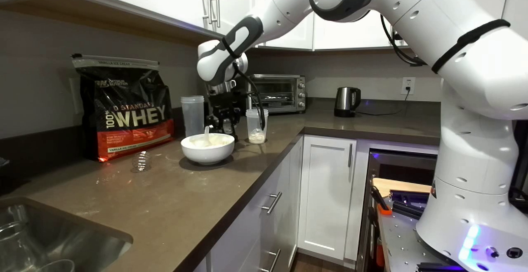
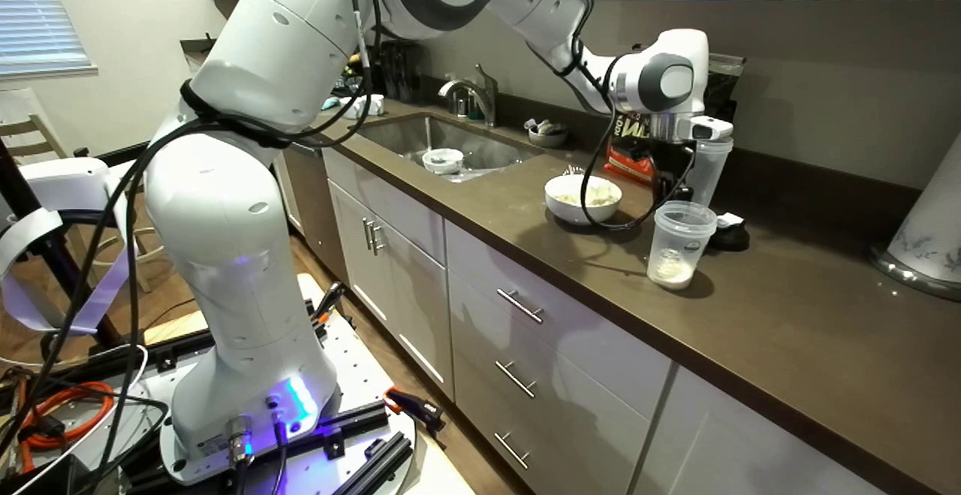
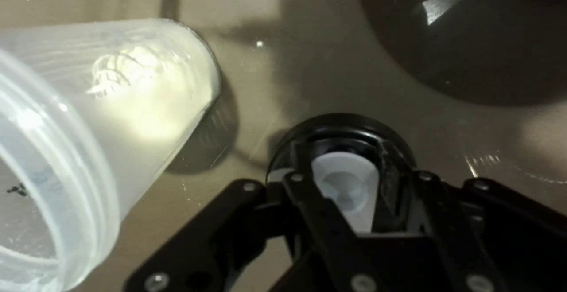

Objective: Put the lid on the short shaker bottle

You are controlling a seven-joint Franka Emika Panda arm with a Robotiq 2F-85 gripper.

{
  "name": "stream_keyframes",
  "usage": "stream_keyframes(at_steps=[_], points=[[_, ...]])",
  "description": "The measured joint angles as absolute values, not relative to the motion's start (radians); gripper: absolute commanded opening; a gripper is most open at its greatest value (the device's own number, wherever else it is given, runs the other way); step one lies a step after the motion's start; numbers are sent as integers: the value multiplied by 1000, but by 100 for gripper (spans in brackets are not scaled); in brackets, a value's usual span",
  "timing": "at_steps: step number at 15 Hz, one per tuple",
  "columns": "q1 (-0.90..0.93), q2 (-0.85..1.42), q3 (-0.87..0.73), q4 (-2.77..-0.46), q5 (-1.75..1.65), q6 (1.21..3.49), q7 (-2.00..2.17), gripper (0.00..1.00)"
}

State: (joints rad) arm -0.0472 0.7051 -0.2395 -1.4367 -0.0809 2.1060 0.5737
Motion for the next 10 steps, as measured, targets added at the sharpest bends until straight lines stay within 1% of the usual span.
stream_keyframes(at_steps=[1, 2, 4, 10], points=[[-48, 705, -239, -1435, -81, 2106, 574, 18], [-49, 705, -239, -1435, -81, 2107, 574, 14], [-49, 705, -239, -1435, -81, 2107, 574, 12], [-49, 705, -234, -1435, -81, 2125, 574, 12]])
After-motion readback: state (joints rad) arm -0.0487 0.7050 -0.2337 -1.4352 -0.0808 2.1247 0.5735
